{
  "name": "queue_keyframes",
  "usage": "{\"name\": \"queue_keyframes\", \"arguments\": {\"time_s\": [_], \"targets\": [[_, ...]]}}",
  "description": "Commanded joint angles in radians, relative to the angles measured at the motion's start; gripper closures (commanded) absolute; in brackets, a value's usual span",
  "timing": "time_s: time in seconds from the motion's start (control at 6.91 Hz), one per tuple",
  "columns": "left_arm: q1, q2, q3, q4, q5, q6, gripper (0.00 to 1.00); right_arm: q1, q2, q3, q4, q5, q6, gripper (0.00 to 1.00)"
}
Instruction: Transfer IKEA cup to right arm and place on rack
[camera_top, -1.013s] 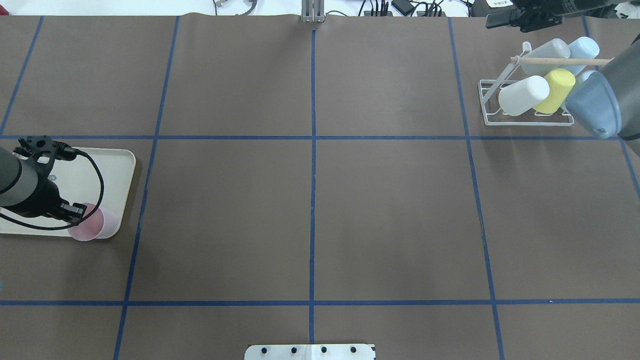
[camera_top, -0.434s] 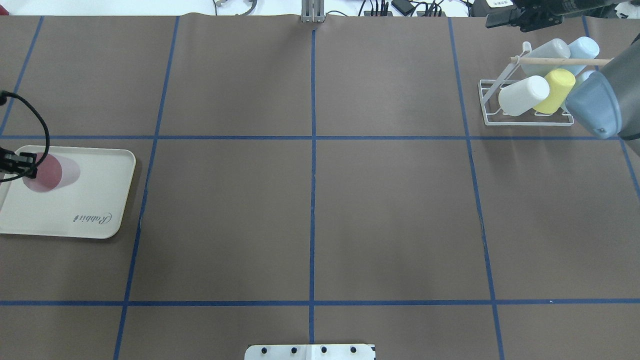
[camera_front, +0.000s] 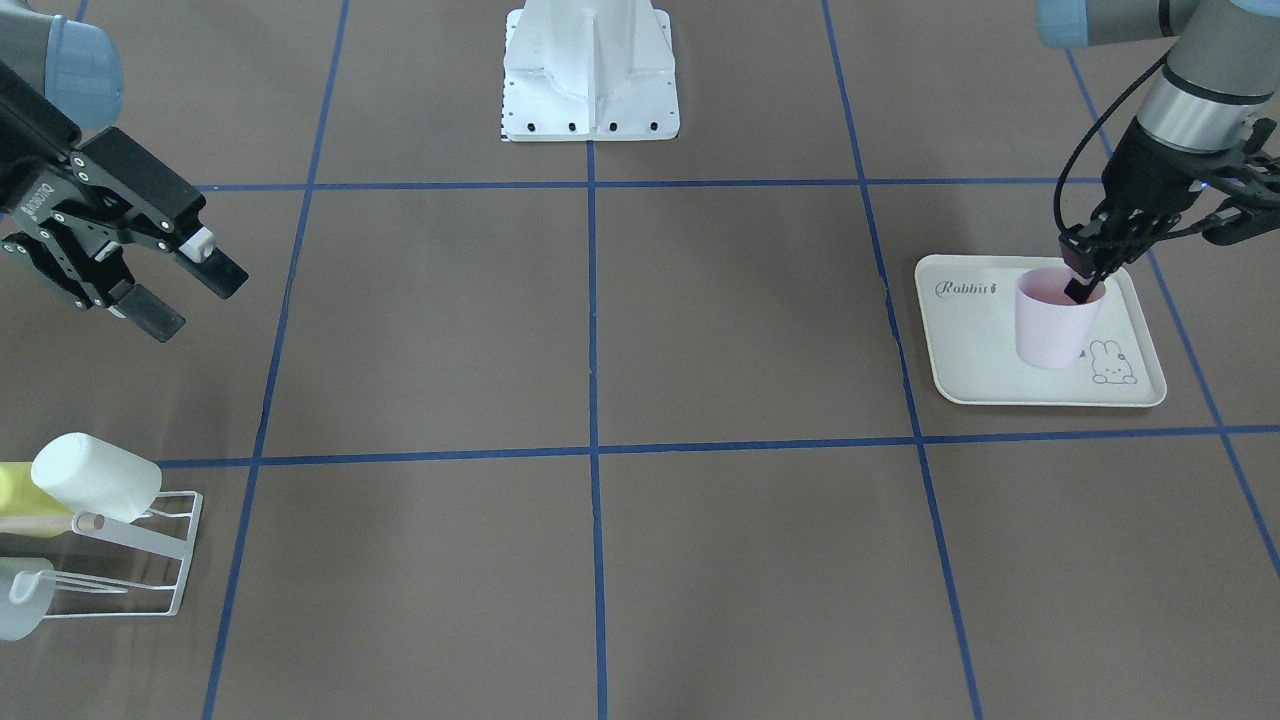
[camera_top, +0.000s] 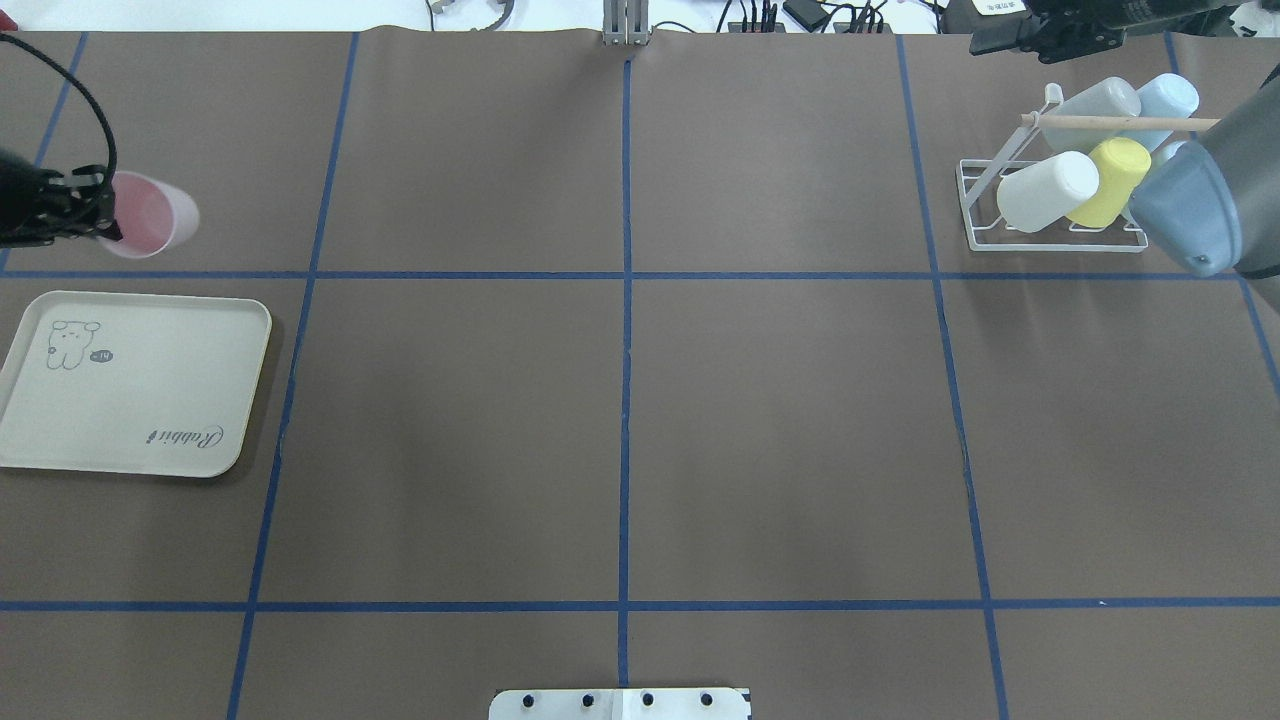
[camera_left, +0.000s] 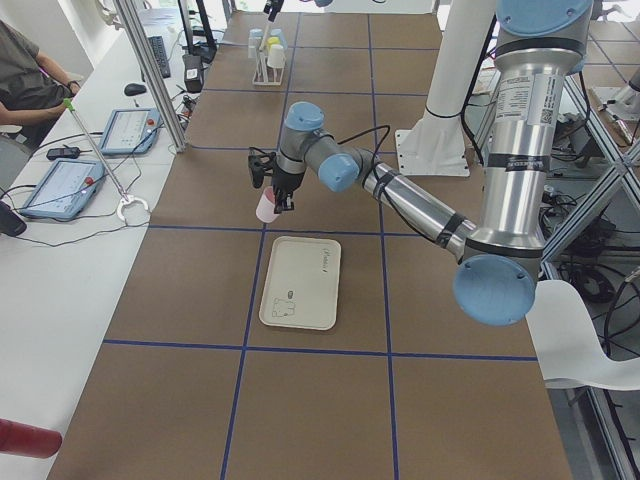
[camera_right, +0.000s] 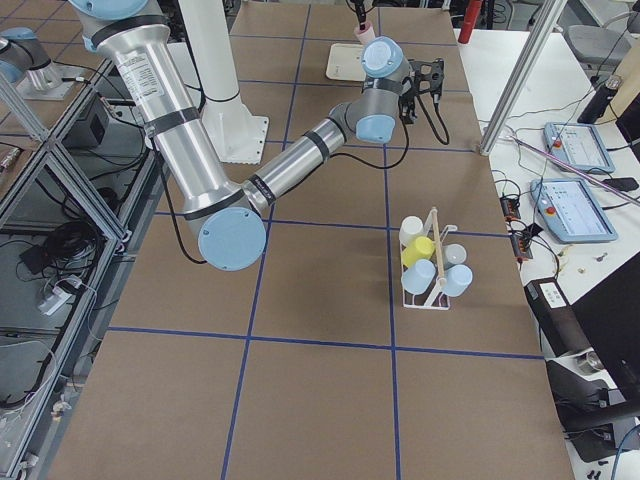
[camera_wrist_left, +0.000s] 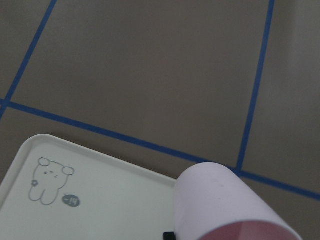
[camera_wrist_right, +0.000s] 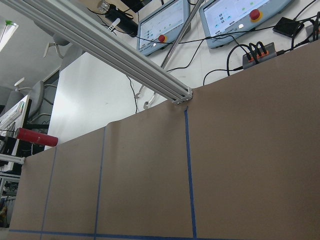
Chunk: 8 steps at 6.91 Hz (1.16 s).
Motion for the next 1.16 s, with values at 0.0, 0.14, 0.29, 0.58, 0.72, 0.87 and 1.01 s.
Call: {"name": "queue_keyframes", "arguments": {"time_s": [0.0, 0.14, 0.29, 0.58, 0.72, 0.87, 1.01], "targets": [[0.106, -0.156, 0.009, -0.025, 0.097, -0.462, 1.00, -0.009, 0.008, -0.007, 0.047, -0.015, 0.086, 0.00], [0.154, -0.187, 0.030, -0.127, 0.156, -0.648, 1.00, -0.033, 0.010, -0.005, 0.081, -0.061, 0.136, 0.00], [0.166, -0.185, 0.049, -0.307, 0.156, -0.784, 1.00, -0.073, 0.013, -0.002, 0.140, -0.131, 0.219, 0.00], [0.166, -0.186, 0.069, -0.601, 0.156, -0.991, 1.00, -0.159, 0.013, -0.001, 0.248, -0.257, 0.334, 0.00], [0.169, -0.186, 0.069, -0.751, 0.155, -1.083, 1.00, -0.192, 0.019, -0.002, 0.273, -0.291, 0.338, 0.00], [0.191, -0.185, 0.084, -0.915, 0.156, -1.188, 1.00, -0.225, 0.039, -0.001, 0.274, -0.321, 0.338, 0.00], [0.214, -0.186, 0.107, -1.053, 0.172, -1.255, 1.00, -0.254, 0.057, 0.001, 0.276, -0.348, 0.377, 0.00]]}}
